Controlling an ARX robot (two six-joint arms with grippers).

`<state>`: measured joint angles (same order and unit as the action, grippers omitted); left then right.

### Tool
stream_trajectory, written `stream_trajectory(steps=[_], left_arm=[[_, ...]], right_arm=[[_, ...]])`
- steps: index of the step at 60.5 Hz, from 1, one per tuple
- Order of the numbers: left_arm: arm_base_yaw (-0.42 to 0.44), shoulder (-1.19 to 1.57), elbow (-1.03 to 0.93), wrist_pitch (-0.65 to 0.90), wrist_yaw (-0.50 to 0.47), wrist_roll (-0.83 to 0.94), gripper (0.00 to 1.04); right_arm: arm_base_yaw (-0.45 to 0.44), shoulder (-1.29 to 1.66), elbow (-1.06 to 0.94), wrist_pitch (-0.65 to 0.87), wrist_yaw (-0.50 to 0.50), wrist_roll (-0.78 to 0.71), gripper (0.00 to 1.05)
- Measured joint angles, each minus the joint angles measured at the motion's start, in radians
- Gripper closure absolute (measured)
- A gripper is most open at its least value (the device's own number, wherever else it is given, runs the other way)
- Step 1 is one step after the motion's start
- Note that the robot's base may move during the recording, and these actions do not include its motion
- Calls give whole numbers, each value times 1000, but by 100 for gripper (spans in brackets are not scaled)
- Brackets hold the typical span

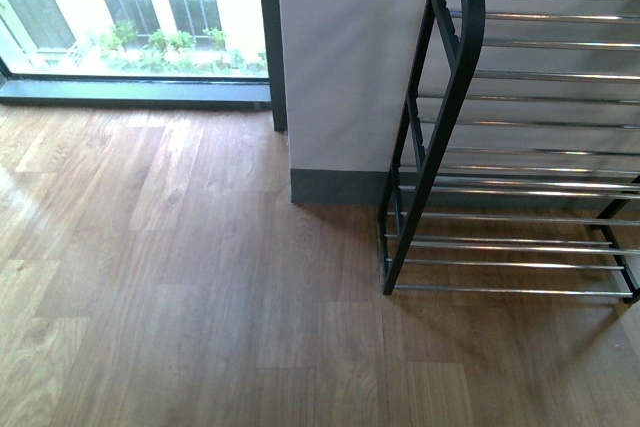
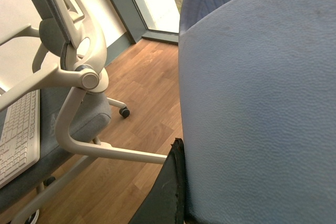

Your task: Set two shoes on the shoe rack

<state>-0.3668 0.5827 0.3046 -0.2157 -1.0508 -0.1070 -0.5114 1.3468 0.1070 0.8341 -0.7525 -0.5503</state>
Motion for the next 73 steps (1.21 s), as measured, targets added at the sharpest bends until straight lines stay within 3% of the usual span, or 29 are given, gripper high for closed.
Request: stream_trajectory(steps=[63,68,73], left_arm=[[0,2,0,0,0,0,103],[0,2,0,0,1,0,103],[0,2,0,0,0,0,103]], right_arm=[[0,0,0,0,0,0,103],[2,31,-5,88,-61,41,103],[42,39,6,99,-31,90,103]])
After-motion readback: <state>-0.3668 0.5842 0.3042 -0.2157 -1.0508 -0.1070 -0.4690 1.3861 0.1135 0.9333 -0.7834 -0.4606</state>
